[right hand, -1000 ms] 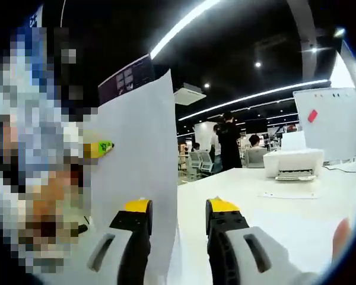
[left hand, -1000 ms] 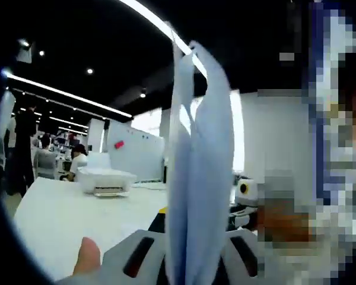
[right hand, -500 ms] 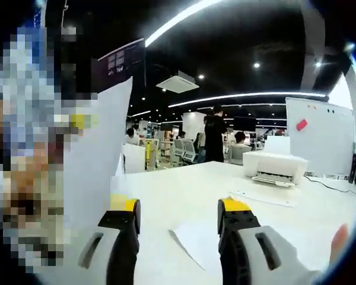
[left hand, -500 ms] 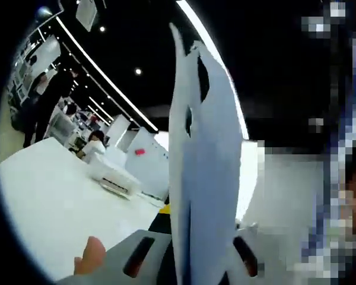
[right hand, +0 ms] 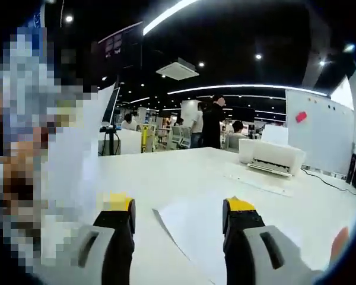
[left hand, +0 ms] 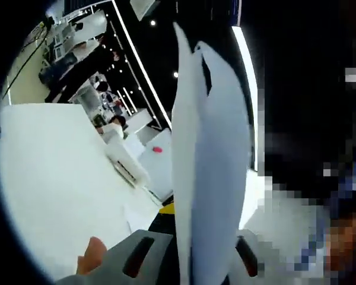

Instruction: Organize the stack of printing papers by aligning and flattening the scattered papers on the table

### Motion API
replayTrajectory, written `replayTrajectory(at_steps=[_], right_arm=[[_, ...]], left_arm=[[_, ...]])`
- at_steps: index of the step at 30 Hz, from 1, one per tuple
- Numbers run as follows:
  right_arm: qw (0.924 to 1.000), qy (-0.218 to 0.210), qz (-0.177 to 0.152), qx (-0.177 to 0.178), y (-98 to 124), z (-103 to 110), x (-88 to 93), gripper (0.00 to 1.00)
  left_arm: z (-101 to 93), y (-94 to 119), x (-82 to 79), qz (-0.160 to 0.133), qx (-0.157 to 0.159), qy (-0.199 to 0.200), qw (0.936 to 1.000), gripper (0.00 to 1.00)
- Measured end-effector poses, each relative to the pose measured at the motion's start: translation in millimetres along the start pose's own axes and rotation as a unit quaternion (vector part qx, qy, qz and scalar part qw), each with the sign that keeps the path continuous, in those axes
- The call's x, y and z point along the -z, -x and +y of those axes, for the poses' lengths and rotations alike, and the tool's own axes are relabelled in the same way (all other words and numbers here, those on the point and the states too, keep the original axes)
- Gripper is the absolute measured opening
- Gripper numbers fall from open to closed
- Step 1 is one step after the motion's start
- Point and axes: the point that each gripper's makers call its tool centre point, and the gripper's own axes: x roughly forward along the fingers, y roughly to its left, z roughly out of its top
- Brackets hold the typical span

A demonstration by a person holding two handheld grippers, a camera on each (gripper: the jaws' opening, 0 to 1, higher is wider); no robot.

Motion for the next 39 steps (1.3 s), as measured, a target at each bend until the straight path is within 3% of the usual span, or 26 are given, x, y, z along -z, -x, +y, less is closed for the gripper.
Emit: replayTrajectory(at_steps=[5,8,15,21,33,39], right_arm=[[0.9992,0.006,0.025,-0.03,-18,8,25.0,0.59],[0.9982,0.011,0.042,-0.042,-30,13,39.8,0.59],[0.9969,0.027,0.062,-0.04,-51,11,59.1,0.62],[0.9975,0.001,0.061,-0.036,-58,7,60.9,0.62],[0.9965,0.016,0.069,-0.044,-76,-3,65.2,0.62],[0.9958,0.002,0.074,-0.054,-85,-1,70.1,0.58]], left_arm=[[23.4,12,6.8,-0.006,-0.02,0.05,0.9985,0.06],[35.9,16,6.4,-0.008,-0.028,0.058,0.9979,0.06],[41.1,19,11.4,-0.006,-0.031,0.062,0.9976,0.06],[48.9,20,12.6,-0.002,-0.03,0.06,0.9977,0.06],[54.1,25,19.5,0.005,-0.007,0.071,0.9975,0.06],[57.9,26,19.3,0.007,-0.003,0.073,0.9973,0.06]])
